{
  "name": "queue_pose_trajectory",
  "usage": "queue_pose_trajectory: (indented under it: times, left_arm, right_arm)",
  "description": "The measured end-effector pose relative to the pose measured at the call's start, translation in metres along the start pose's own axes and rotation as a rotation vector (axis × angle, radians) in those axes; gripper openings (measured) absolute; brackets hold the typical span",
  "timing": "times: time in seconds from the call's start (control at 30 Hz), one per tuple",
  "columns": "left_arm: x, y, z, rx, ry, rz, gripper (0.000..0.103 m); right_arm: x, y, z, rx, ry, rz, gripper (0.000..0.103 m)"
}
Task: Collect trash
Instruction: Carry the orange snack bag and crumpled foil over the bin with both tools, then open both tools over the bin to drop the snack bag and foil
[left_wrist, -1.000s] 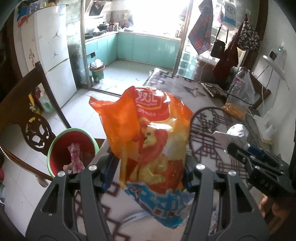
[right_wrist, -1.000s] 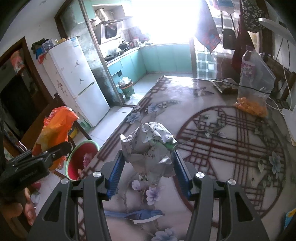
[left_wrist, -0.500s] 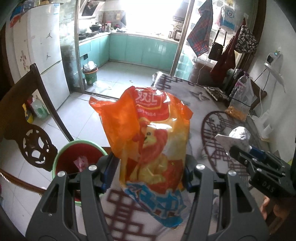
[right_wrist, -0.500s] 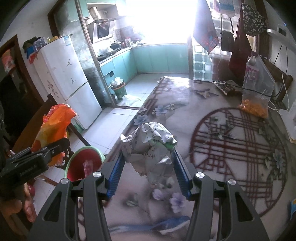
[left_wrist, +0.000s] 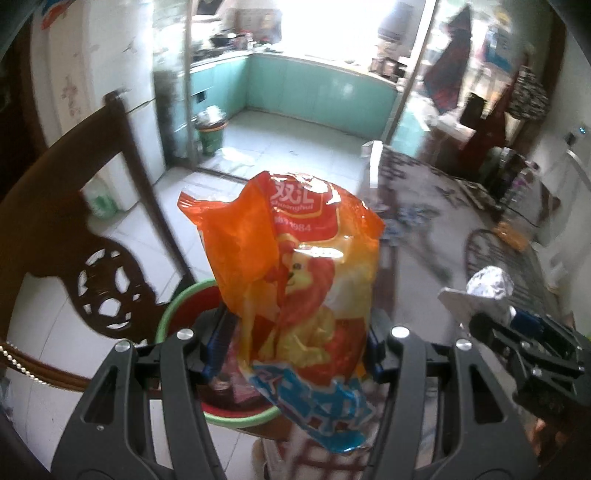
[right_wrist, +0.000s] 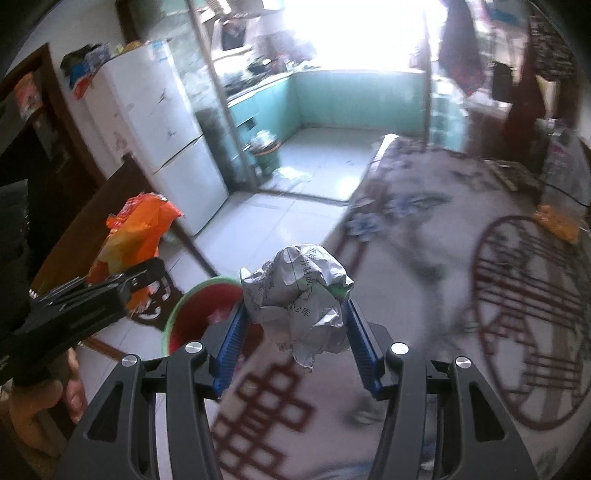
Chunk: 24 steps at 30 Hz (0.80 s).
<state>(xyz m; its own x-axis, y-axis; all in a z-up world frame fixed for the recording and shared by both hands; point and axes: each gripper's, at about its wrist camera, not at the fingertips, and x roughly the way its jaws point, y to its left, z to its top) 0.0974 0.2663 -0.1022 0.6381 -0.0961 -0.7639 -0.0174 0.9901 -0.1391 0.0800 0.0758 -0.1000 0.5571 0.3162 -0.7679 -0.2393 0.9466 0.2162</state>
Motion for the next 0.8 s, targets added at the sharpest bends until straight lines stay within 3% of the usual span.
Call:
queue_pose_trajectory:
  times: [0.13,0.17,0.23,0.27,0.47,0.53,0.6,0.67,0.77,0.8]
  left_arm:
    - [0.006,0.037,0.003,-0.051,0.018,0.053,0.059]
    - [0.006,0.043,0.004,-0.058,0.019,0.062,0.061]
    - [0.005,0.053,0.006,-0.073,0.012,0.075,0.086]
    - [0.003,0.056,0.007,-0.081,0.001,0.079,0.091]
    - [-0.012,0.043,0.017,-0.071,-0.064,0.073,0.095]
    - [-0.022,0.023,0.019,-0.037,-0.112,0.072,0.098]
    - [-0.032,0.004,0.019,-0.015,-0.184,0.060,0.098]
    - [-0.044,-0.019,0.019,-0.002,-0.257,0.033,0.098]
    - [-0.060,-0.055,0.015,0.022,-0.325,-0.016,0.098]
    - [-0.064,-0.068,0.013,0.031,-0.342,-0.014,0.098]
  right_arm:
    - [0.037,0.031,0.006,-0.055,0.068,0.059,0.052]
    - [0.049,0.039,0.008,-0.074,0.092,0.086,0.057]
    - [0.064,0.051,0.010,-0.107,0.120,0.103,0.061]
    - [0.068,0.056,0.012,-0.120,0.124,0.093,0.068]
    - [0.039,0.032,0.020,-0.048,-0.004,0.065,0.082]
    - [0.018,0.011,0.021,-0.011,-0.072,0.060,0.092]
    - [-0.014,-0.012,0.022,0.007,-0.178,0.046,0.092]
    - [-0.054,-0.025,0.016,-0.015,-0.344,-0.009,0.097]
    - [-0.124,-0.048,-0.004,-0.090,-0.682,-0.144,0.096]
    - [-0.135,-0.055,-0.009,-0.094,-0.728,-0.197,0.096]
